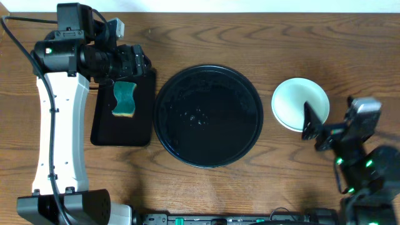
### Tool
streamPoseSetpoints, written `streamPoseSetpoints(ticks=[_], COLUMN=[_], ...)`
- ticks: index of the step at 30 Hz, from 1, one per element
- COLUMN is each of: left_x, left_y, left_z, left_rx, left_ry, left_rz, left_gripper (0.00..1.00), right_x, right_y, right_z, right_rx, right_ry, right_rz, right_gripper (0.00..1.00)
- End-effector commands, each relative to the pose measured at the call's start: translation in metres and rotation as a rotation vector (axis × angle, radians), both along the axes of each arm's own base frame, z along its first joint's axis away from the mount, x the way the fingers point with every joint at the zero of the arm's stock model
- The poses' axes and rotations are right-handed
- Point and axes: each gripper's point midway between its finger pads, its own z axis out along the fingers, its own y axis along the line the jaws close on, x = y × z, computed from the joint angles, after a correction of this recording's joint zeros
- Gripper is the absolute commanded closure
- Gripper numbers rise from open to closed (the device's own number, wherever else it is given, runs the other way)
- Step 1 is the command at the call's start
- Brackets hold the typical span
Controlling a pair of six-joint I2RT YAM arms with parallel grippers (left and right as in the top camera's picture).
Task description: Clean dirty plates on tray and stack at the side
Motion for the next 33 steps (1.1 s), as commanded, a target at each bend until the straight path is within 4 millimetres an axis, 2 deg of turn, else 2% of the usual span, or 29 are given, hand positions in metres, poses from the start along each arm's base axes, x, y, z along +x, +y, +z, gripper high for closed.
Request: streamPoseSetpoints(ticks=[1,7,16,23,33], left_x=[0.0,0.0,0.0,0.0,0.0], left_y=[-0.001,-0.001,-0.001,-0.001,-0.001], left_z=[0.001,0.001,0.001,0.001,0.001], left_rx=[-0.008,-0.008,-0.008,-0.008,-0.008], left_ry=[-0.002,-0.002,-0.002,-0.002,-0.002], left_rz=[-0.008,-0.008,-0.008,-0.008,-0.008], left_gripper=[0.18,0.18,0.18,0.18,0.18], right_x=[-0.007,-0.013,-0.015,-0.018,-0.018], right_y=[0.002,0.004,0.005,0.012,0.011], right_z=[-0.038,-0.09,-0.139,-0.14,-0.14], right_rx=[-0.012,-0.015,-0.014,0.011,0.019], right_ry=[-0.038,-0.122,-0.119,-0.115,-0.113], right_rz=[0.006,-0.003,0.003,0.039,0.033], right_gripper=[0.01,0.01,0.01,0.01,0.01])
